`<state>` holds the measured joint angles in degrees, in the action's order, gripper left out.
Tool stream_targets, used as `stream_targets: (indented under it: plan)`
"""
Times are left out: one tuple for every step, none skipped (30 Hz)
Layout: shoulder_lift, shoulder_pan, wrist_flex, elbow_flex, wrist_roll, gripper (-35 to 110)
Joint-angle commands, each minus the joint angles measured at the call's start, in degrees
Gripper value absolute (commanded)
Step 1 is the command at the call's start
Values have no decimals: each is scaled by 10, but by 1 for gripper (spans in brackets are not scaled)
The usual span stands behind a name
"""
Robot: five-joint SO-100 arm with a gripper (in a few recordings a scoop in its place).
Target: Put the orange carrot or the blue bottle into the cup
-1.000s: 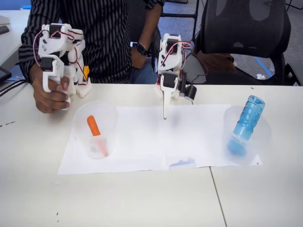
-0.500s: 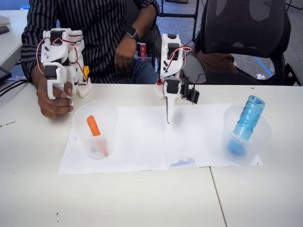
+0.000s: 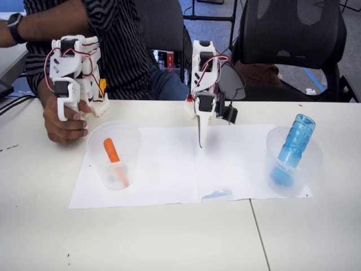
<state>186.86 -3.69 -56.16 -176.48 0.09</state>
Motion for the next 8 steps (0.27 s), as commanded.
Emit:
stream_targets:
  plan:
    - [19, 4, 10, -8, 4, 8]
    - [19, 4, 10, -8, 4, 8]
    - [19, 4, 10, -8, 4, 8]
    - [19, 4, 10, -9, 4, 8]
    - [19, 4, 10, -9, 5, 8]
    - [19, 4, 10, -9, 6, 8]
    - [19, 4, 10, -9, 6, 8]
    - [19, 4, 10, -9, 5, 8]
